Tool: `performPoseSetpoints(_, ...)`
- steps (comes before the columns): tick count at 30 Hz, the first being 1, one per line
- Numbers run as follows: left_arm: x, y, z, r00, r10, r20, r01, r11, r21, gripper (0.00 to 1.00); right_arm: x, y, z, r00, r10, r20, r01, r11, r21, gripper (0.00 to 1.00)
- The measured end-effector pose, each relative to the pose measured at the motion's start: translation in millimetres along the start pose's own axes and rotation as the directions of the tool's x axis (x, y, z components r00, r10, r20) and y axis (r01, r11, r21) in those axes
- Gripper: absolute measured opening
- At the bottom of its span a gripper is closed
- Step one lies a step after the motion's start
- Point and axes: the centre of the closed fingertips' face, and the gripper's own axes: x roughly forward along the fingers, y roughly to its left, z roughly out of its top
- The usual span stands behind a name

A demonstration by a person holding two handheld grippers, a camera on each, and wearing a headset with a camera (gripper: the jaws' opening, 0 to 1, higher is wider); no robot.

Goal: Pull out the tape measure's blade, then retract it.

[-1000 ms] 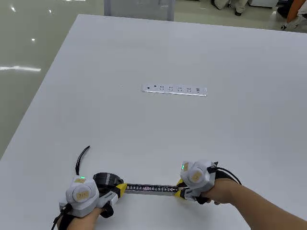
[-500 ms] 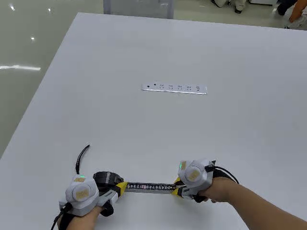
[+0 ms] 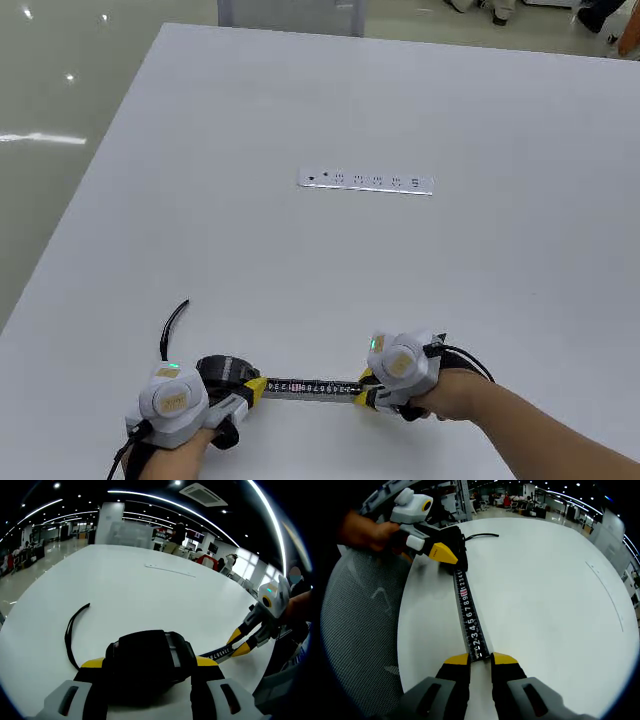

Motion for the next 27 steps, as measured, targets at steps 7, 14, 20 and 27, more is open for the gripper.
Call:
performPoseSetpoints(7,0.3,-0.2,-0.1,1.0,0.0,0.0,0.0,1.0,0.001,0.63,0.7,0.7,2.3,1.0,-0.001,0.003,0.001,1.0,0.0,0.14)
performPoseSetpoints(14,0.4,-0.4,0.0,1.0,0.0,0.0,0.0,1.0,-0.002,0.63,2.0,1.4,5.9,1.0,0.0,0.006,0.0,1.0,-0.004,0.14)
performPoseSetpoints(20,0.7,-0.1,0.0,1.0,0.0,0.0,0.0,1.0,-0.001,0.63,3.5,2.7,9.8,0.9999,-0.001,0.012,0.001,1.0,-0.008,0.14)
performPoseSetpoints(27,0.3,0.1,0.8,1.0,0.0,0.0,0.0,1.0,-0.001,0.63,6.6,2.7,12.0,0.9998,0.001,0.02,-0.001,1.0,-0.007,0.14)
